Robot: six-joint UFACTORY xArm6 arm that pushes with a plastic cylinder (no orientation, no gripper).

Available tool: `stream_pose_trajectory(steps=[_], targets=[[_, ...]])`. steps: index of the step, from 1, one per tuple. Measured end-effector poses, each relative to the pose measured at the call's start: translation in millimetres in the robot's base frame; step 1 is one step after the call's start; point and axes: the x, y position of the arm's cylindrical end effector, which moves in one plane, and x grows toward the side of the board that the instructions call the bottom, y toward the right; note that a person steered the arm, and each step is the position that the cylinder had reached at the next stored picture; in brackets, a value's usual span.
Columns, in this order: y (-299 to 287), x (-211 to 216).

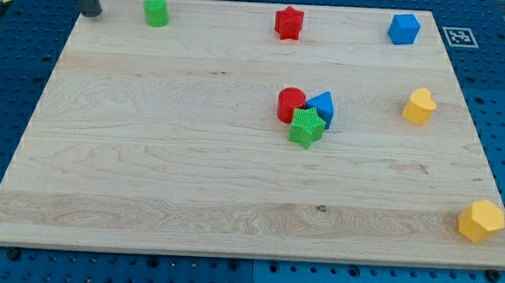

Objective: Push the green circle towards the center of the board

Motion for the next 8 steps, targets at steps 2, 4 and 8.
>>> stream_pose_trajectory(steps=[2, 4, 8], targets=[[42.1, -9.2], [46.5, -2.7], [109.7, 3.5]])
